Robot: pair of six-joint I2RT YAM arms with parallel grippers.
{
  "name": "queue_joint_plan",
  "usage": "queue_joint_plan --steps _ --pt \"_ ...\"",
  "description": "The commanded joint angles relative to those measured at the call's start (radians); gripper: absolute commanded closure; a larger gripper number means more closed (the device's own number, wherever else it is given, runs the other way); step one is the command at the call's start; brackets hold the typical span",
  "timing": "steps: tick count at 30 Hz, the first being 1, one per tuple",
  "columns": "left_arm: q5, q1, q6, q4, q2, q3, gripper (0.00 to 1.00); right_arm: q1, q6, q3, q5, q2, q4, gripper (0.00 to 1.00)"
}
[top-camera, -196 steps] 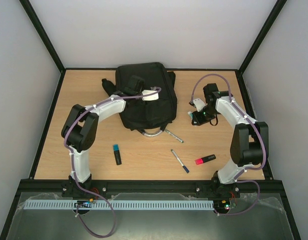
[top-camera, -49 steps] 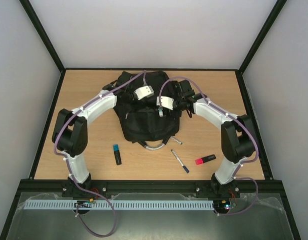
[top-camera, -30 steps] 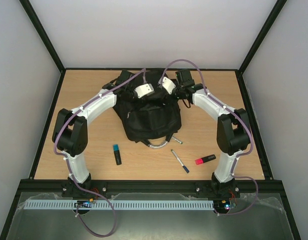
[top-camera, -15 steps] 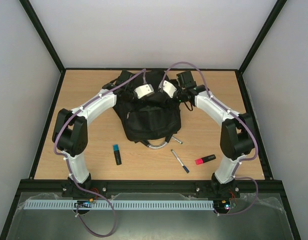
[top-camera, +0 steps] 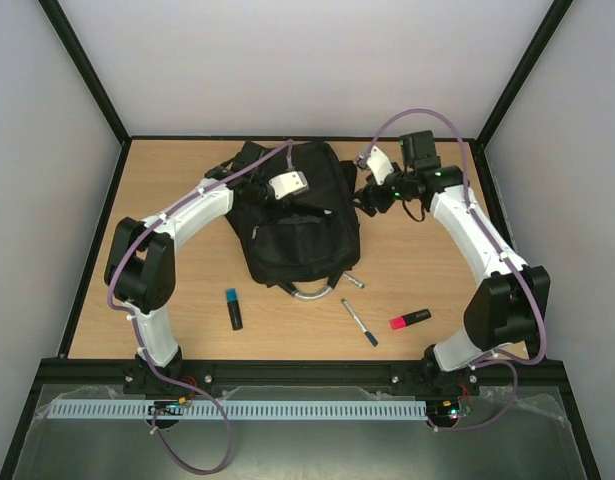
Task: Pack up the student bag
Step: Move the stationery to the center of the board.
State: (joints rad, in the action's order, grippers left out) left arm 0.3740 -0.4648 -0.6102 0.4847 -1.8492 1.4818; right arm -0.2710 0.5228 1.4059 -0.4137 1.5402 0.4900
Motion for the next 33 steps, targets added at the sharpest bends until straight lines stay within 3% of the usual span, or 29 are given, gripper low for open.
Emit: queue_joint_plan --steps 1,5,16,21,27,33 --pt "0.059 -0.017 -0.017 0.043 0.036 0.019 0.98 0.040 0.012 0.004 -0.017 0.022 0.198 0.23" --pt "0.046 -0.020 -0.015 0.039 0.033 0.023 0.98 0.046 0.097 -0.053 0.026 0.019 0.265 0.28" --pt "0.061 -0.032 0.012 0.037 0.038 0.050 0.98 0.049 0.393 -0.276 0.159 -0.119 0.451 0.28" --pt "0.070 -0.032 0.018 0.046 0.043 0.062 0.98 0.048 0.411 -0.454 0.261 -0.188 0.336 0.37" --pt "0.096 -0.032 0.024 0.049 0.039 0.056 0.98 0.023 0.484 -0.595 0.288 -0.256 0.316 0.40" --pt "0.114 -0.032 0.029 0.050 0.015 0.076 0.98 -0.107 0.308 -0.618 0.297 -0.189 0.153 0.51"
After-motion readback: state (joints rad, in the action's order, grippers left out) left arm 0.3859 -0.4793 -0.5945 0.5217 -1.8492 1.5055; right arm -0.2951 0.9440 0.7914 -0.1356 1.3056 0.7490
